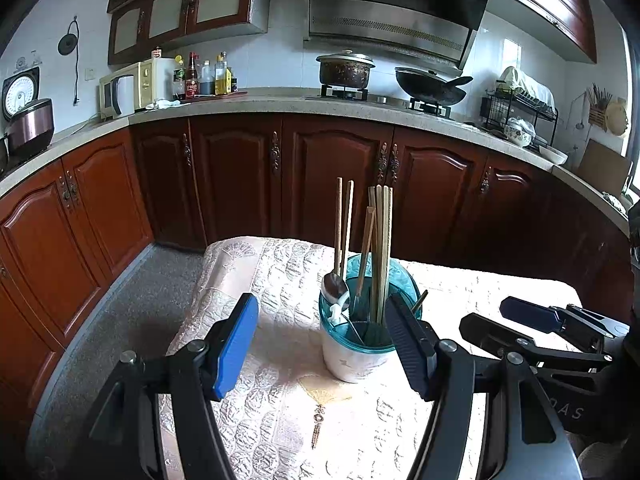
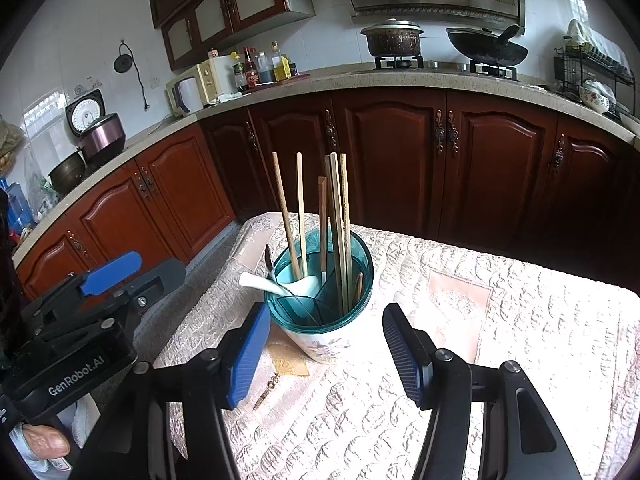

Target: Organize utensils

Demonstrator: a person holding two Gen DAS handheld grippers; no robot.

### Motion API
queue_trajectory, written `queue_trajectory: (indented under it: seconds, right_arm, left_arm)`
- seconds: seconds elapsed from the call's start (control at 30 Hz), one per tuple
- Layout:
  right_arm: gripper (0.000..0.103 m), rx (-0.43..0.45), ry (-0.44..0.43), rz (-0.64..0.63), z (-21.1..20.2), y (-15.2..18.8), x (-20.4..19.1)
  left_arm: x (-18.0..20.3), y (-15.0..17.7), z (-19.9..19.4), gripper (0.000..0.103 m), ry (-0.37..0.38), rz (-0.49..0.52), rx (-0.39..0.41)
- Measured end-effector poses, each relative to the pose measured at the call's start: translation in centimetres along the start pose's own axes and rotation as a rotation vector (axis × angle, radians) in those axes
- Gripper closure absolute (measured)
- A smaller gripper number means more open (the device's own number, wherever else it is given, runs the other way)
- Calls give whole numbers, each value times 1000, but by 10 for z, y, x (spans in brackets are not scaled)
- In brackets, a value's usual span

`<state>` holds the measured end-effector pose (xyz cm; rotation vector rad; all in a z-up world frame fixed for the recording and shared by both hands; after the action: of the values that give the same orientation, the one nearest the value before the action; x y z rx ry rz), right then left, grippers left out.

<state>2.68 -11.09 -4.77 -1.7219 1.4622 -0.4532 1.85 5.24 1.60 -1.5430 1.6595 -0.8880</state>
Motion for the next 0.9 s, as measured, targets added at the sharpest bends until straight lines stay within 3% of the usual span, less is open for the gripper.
queue_trajectory:
  seconds: [0.9]
  right_arm:
    - [40, -15, 1, -9, 5, 1, -5]
  left_arm:
    - [-1, 0, 5, 36, 1, -5, -13]
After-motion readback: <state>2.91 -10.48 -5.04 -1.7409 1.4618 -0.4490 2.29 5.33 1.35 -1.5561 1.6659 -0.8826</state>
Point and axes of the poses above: each gripper's, at about its wrist camera, not at the fingertips, and z roughly the way its jaws point, x to its right, y to its underside, the point moved 4 cm from there along z, roughly the way its jaws point, and after that the axes turned 9 degrees about z, right-handed, at the moved point
